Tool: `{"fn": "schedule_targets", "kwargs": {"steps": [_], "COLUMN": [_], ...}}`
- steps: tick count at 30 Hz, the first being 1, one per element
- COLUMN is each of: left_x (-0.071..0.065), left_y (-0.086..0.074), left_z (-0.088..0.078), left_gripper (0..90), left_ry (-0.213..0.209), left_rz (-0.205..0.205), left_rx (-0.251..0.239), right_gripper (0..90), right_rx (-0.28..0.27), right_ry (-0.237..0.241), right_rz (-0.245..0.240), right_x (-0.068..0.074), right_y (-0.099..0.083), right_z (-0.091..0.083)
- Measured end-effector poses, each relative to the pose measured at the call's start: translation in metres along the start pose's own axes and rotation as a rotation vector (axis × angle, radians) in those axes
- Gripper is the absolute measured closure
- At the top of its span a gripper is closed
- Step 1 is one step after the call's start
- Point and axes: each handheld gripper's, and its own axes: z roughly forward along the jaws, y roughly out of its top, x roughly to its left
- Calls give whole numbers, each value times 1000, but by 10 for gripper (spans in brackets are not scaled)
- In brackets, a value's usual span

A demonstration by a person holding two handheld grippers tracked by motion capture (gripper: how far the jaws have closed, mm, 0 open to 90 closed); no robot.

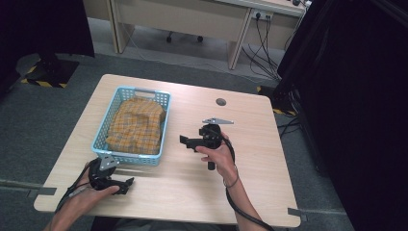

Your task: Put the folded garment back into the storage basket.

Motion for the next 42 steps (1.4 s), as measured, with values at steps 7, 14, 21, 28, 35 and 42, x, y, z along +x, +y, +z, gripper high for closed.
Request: {"fn": "schedule_targets", "kwargs": {"steps": [7, 14, 21, 28, 35, 42], "left_x": [0, 0, 0, 0, 0, 0], "left_y": [0, 0, 0, 0, 0, 0], "left_z": [0, 0, 0, 0, 0, 0], "left_gripper": [0, 0, 0, 0, 0, 0], "left_ry": [0, 0, 0, 0, 0, 0], "left_rz": [0, 0, 0, 0, 0, 0], "left_rx": [0, 0, 0, 0, 0, 0], "right_gripper": [39, 40, 39, 39, 40, 39], "right_rx": [15, 25, 35, 46, 48, 54], "right_ry": [-8, -15, -21, -28, -30, -35], "right_rz": [-3, -5, -8, -14, -13, -6], "right_x": [-3, -6, -7, -8, -10, -13], "right_y": [-7, -12, -17, -22, -26, -30], "right_z": [-3, -4, -7, -7, -10, -13]}}
